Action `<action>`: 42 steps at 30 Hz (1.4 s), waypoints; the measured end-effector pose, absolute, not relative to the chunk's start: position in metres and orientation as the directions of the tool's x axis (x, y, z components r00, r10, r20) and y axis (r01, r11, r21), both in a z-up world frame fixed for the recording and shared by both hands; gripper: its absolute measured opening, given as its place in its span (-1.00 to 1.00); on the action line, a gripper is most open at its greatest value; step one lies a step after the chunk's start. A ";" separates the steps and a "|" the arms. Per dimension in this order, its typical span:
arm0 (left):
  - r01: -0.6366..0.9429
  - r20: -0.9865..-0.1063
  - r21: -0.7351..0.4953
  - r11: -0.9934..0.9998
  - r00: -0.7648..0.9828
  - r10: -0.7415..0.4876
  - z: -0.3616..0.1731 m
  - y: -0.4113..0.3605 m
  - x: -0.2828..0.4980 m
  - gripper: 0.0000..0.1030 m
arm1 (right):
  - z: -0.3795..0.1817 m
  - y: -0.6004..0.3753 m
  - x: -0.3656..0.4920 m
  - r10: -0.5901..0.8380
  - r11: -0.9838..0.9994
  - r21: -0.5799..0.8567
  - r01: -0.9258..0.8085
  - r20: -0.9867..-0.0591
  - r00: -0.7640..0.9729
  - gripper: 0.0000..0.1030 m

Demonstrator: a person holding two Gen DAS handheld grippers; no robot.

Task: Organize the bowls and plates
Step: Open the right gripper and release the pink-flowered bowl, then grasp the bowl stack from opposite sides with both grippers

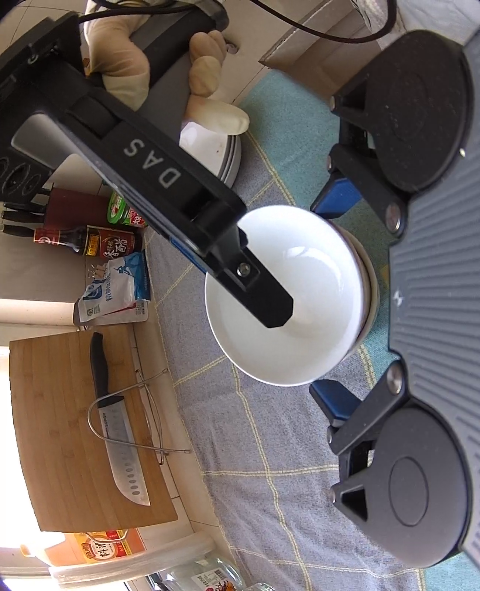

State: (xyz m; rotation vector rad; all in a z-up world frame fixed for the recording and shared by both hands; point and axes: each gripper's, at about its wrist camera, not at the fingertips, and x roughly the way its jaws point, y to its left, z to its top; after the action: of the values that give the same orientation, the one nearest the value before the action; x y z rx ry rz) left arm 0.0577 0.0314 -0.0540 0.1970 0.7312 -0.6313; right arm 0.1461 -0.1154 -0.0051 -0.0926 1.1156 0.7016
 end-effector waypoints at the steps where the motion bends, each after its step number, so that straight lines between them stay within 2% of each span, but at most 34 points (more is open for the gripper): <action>1: 0.601 -0.673 -0.047 0.798 0.571 -0.470 -0.053 0.031 0.057 0.84 | -0.004 -0.116 0.146 0.462 0.789 0.256 -0.559 -0.846 0.265 0.85; 7: 0.610 -0.666 -0.048 0.791 0.570 -0.481 -0.051 0.033 0.055 0.85 | 0.003 -0.123 0.147 0.469 0.795 0.249 -0.554 -0.830 0.301 0.85; 13: 0.615 -0.657 -0.048 0.787 0.574 -0.489 -0.046 0.038 0.053 0.86 | 0.001 -0.139 0.144 0.372 0.834 0.104 -0.542 -0.831 0.413 0.85; 25: 0.616 -0.658 -0.036 0.787 0.577 -0.483 -0.051 0.044 0.053 0.91 | -0.019 -0.183 0.147 0.347 0.896 0.155 -0.416 -0.829 0.439 0.85; 30: 0.627 -0.676 -0.062 0.776 0.546 -0.495 -0.062 0.053 0.059 0.92 | -0.007 -0.187 0.131 0.414 0.870 0.182 -0.458 -0.775 0.477 0.86; 33: 0.644 -0.701 -0.065 0.762 0.515 -0.494 -0.073 0.056 0.064 0.92 | -0.002 -0.188 0.114 0.460 0.841 0.192 -0.506 -0.745 0.483 0.99; 35: 0.658 -0.717 -0.064 0.750 0.492 -0.494 -0.082 0.058 0.069 0.92 | -0.003 -0.186 0.100 0.487 0.814 0.185 -0.551 -0.736 0.471 1.00; 38: 0.691 -0.730 -0.047 0.721 0.469 -0.497 -0.094 0.056 0.072 0.92 | -0.010 -0.178 0.083 0.471 0.790 0.135 -0.598 -0.757 0.452 1.00; 42: 0.730 -0.767 -0.028 0.683 0.422 -0.483 -0.110 0.050 0.080 0.92 | -0.040 -0.161 0.072 0.382 0.791 0.052 -0.609 -0.820 0.426 1.00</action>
State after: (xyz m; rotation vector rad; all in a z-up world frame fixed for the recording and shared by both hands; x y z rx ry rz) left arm 0.0796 0.0503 -0.1099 0.3335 0.8357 -0.7768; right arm 0.0720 -0.1614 -0.0398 -0.2700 0.9452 0.6286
